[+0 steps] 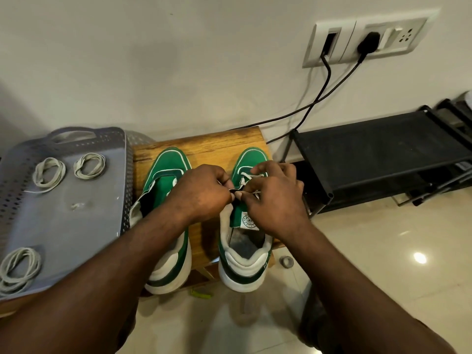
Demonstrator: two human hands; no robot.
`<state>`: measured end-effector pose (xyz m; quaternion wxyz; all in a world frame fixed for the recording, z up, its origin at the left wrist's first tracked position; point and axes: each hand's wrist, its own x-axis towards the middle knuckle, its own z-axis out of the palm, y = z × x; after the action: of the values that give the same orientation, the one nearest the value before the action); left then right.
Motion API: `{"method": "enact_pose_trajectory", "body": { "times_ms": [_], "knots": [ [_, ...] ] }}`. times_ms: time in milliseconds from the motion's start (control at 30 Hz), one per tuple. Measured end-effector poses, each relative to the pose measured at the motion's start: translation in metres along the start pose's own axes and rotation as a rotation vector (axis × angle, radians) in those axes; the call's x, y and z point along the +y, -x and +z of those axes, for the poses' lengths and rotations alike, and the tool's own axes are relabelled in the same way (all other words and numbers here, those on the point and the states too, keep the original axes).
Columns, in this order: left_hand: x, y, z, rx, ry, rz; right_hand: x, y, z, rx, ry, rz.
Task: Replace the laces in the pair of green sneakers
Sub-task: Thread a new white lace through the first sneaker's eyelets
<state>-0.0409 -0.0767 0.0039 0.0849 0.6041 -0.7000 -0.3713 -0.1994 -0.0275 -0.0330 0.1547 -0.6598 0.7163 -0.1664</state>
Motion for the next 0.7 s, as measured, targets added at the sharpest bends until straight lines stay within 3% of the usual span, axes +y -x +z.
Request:
{"method": "enact_pose_trajectory", "body": {
  "times_ms": [167,300,333,400,467,600,700],
  "knots": [
    [-0.009,-0.001,-0.007,0.040,-0.017,-0.042,0.009,-0.007,-0.003,0.084,-0.818,0.010],
    [-0.005,-0.002,-0.004,0.027,-0.063,-0.033,0.035,-0.004,-0.019,0.217,-1.216,0.013],
    [-0.004,-0.002,-0.002,0.026,-0.072,-0.028,0.038,-0.004,-0.021,0.262,-1.184,0.048],
    [-0.003,-0.002,-0.001,0.028,-0.076,-0.020,0.040,-0.006,-0.020,0.303,-0.872,0.095],
    [-0.003,-0.002,0.000,0.018,-0.052,-0.011,0.036,-0.005,-0.018,0.246,-0.543,0.061],
    [-0.001,-0.002,0.001,0.001,-0.044,0.011,0.016,0.000,-0.008,0.081,-0.109,-0.049],
    [-0.002,-0.002,0.002,0.003,-0.039,0.012,0.003,0.002,-0.001,0.049,0.002,-0.027]
  ]
}}
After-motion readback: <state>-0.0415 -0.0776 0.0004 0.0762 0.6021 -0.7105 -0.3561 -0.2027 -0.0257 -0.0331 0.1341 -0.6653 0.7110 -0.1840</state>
